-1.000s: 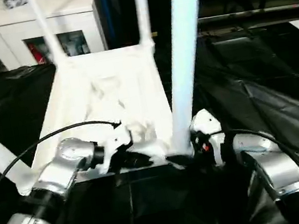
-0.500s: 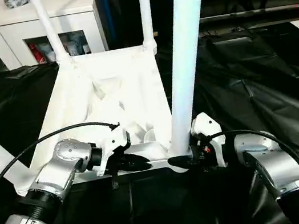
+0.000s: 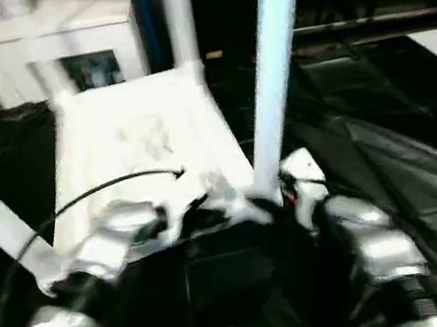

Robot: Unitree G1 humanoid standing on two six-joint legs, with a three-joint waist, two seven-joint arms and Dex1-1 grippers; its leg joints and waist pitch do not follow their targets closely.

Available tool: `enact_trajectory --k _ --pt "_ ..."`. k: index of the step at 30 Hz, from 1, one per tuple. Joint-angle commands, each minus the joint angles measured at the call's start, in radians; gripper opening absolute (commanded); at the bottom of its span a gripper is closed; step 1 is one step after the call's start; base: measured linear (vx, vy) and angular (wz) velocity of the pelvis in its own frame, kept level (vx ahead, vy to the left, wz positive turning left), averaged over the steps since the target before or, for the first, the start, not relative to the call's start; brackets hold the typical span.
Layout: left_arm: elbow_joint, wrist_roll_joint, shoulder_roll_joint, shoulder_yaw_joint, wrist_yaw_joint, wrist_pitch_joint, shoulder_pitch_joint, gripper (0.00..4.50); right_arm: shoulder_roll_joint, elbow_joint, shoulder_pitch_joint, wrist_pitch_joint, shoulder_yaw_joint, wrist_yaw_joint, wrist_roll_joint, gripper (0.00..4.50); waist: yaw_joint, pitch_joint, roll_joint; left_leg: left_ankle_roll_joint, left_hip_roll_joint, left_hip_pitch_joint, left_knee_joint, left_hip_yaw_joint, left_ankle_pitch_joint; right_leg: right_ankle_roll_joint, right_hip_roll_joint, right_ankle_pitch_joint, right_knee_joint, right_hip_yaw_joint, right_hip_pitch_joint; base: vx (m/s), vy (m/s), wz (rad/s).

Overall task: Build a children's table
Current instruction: Rotate leg to tighten

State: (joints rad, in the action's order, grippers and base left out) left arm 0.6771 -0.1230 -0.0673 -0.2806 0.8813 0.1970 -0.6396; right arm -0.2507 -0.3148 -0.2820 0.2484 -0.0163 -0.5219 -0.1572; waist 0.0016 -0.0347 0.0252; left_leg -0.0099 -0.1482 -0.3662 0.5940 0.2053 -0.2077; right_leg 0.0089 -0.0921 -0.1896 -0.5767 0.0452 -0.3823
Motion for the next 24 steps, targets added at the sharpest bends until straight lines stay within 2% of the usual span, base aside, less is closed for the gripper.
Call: enact_trajectory --k 1,4,6,7,9,11,13,15,16,19,22,24 --pt "0.031 0.018 0.062 0.003 -0.087 0.01 0.006 0.0 0.051 -0.018 0.017 0.038 -0.06 0.061 0.04 2.69 -0.002 0.039 -0.023 0.016 -0.082 0.012 -0.087 -0.047 -0.296 -0.195 -0.069 -0.415 0.087 -0.04 0.017 0.0 0.0 0.0" --pt "0.036 0.013 0.085 -0.008 -0.097 -0.002 0.005 0.0 0.086 -0.003 0.019 0.041 -0.067 0.082 0.048 2.69 0.0 0.04 -0.024 0.034 -0.081 0.009 -0.086 -0.045 -0.286 -0.192 -0.07 -0.391 0.087 -0.042 0.018 0.0 0.0 0.0" --pt "0.034 0.003 0.08 -0.021 -0.086 -0.008 0.008 0.0 0.091 -0.005 0.012 0.02 -0.055 0.078 0.037 2.69 0.0 0.041 -0.019 0.041 -0.081 0.006 -0.086 -0.046 -0.275 -0.195 -0.07 -0.369 0.085 -0.042 0.021 0.0 0.0 0.0" --pt "0.033 -0.002 0.078 -0.024 -0.083 -0.009 0.01 0.0 0.094 -0.006 0.008 0.015 -0.049 0.083 0.033 3.03 -0.001 0.041 -0.02 0.043 -0.081 0.006 -0.086 -0.045 -0.274 -0.197 -0.07 -0.363 0.085 -0.041 0.021 0.0 0.0 0.0" --pt "0.034 -0.005 0.071 -0.025 -0.079 -0.009 0.01 0.0 0.09 -0.007 0.003 0.004 -0.042 0.077 0.027 3.38 0.0 0.041 -0.017 0.047 -0.082 0.007 -0.087 -0.045 -0.273 -0.206 -0.069 -0.345 0.083 -0.042 0.021 0.0 0.0 0.0" --pt "0.034 -0.002 0.041 -0.024 -0.047 -0.022 0.01 0.0 0.052 -0.001 -0.012 -0.011 -0.029 0.031 0.012 3.4 -0.001 0.041 -0.018 0.048 -0.082 0.007 -0.086 -0.044 -0.28 -0.207 -0.069 -0.35 0.084 -0.041 0.021 0.0 0.0 0.0" --pt "0.032 0.004 0.028 -0.022 -0.025 -0.028 0.01 0.0 0.026 0.008 -0.014 -0.009 -0.036 -0.022 0.002 3.65 0.0 0.041 -0.018 0.054 -0.083 0.005 -0.086 -0.045 -0.278 -0.208 -0.07 -0.343 0.083 -0.041 0.023 0.0 0.0 0.0" --pt "0.032 0.007 0.005 -0.02 0.003 -0.042 0.009 0.0 -0.026 0.03 -0.01 -0.006 -0.056 -0.134 -0.012 3.65 0.004 0.042 -0.014 0.061 -0.083 0.006 -0.085 -0.045 -0.273 -0.212 -0.07 -0.329 0.082 -0.04 0.026 0.0 0.0 0.0" --pt "0.032 0.01 -0.011 -0.02 0.025 -0.061 0.01 0.0 -0.064 0.053 0.0 -0.002 -0.072 -0.217 -0.027 3.65 0.002 0.042 -0.016 0.069 -0.082 0.004 -0.082 -0.043 -0.265 -0.219 -0.071 -0.315 0.08 -0.042 0.025 0.0 0.0 0.0" --pt "0.021 0.032 -0.028 -0.015 0.079 -0.074 0.018 0.0 -0.112 0.088 0.014 0.01 -0.084 -0.305 -0.05 3.65 0.007 0.043 -0.018 0.091 -0.084 0.003 -0.08 -0.042 -0.243 -0.227 -0.072 -0.297 0.078 -0.042 0.028 0.0 0.0 0.0" --pt "-0.022 0.071 -0.063 -0.029 0.205 -0.103 0.041 0.0 -0.158 0.115 0.021 0.021 -0.085 -0.394 -0.083 3.65 0.007 0.043 -0.02 0.1 -0.087 0.001 -0.081 -0.043 -0.228 -0.242 -0.073 -0.28 0.075 -0.04 0.029 0.0 0.0 0.0" --pt "-0.059 0.111 -0.094 -0.03 0.305 -0.099 0.057 0.0 -0.206 0.127 0.026 0.022 -0.099 -0.465 -0.087 3.65 0.008 0.044 -0.017 0.105 -0.09 0.003 -0.081 -0.043 -0.219 -0.255 -0.072 -0.249 0.069 -0.039 0.029 0.0 0.0 0.0"
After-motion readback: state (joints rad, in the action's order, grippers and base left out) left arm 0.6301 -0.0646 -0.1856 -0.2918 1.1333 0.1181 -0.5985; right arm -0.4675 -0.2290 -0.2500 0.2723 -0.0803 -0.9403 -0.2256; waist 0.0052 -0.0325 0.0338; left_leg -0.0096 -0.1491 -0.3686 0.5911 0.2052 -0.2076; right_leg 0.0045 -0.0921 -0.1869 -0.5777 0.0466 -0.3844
